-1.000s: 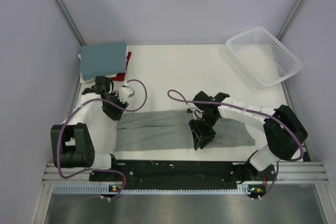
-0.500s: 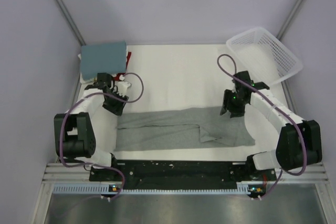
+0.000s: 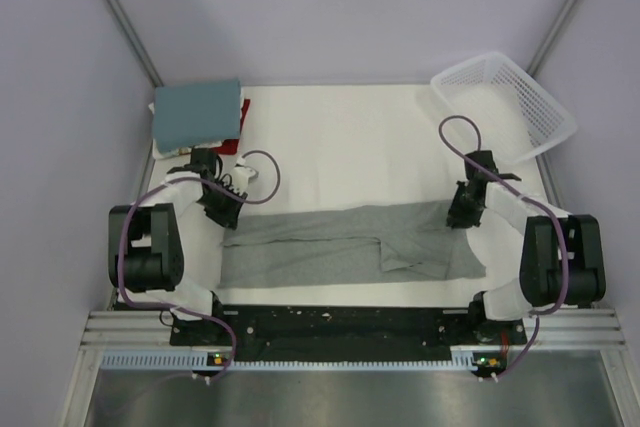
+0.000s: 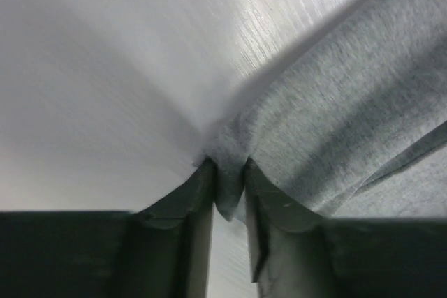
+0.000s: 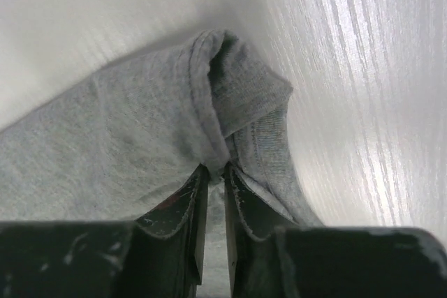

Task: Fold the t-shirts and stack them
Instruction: Fold the other side of the tshirt into a rectangle

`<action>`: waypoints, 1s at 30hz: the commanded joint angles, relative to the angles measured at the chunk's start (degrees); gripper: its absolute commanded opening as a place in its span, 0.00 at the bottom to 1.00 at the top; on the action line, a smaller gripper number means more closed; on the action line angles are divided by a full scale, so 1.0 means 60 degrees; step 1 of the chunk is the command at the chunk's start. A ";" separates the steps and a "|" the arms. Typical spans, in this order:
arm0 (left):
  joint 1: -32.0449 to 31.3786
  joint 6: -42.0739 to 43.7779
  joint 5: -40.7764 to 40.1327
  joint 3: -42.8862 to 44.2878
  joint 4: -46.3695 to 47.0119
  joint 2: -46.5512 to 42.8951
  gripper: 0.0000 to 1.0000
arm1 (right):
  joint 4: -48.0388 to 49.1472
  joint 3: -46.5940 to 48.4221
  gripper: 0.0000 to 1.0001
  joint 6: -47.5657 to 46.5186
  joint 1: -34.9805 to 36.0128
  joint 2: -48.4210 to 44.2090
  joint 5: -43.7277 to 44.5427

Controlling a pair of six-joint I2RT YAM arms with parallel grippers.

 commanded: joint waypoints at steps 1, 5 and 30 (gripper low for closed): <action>0.0004 0.0279 0.0229 -0.0285 0.0304 0.0049 0.10 | 0.0664 -0.0258 0.06 0.0029 -0.0172 0.0302 0.0112; 0.0165 -0.0482 -0.0224 -0.0081 0.0816 0.0005 0.00 | 0.0782 -0.0302 0.00 -0.0131 -0.0289 0.0361 0.0170; 0.0473 -0.1172 -0.0650 0.0769 0.1301 -0.0359 0.48 | -0.0329 0.1645 0.37 -0.1041 -0.0070 0.0378 -0.0137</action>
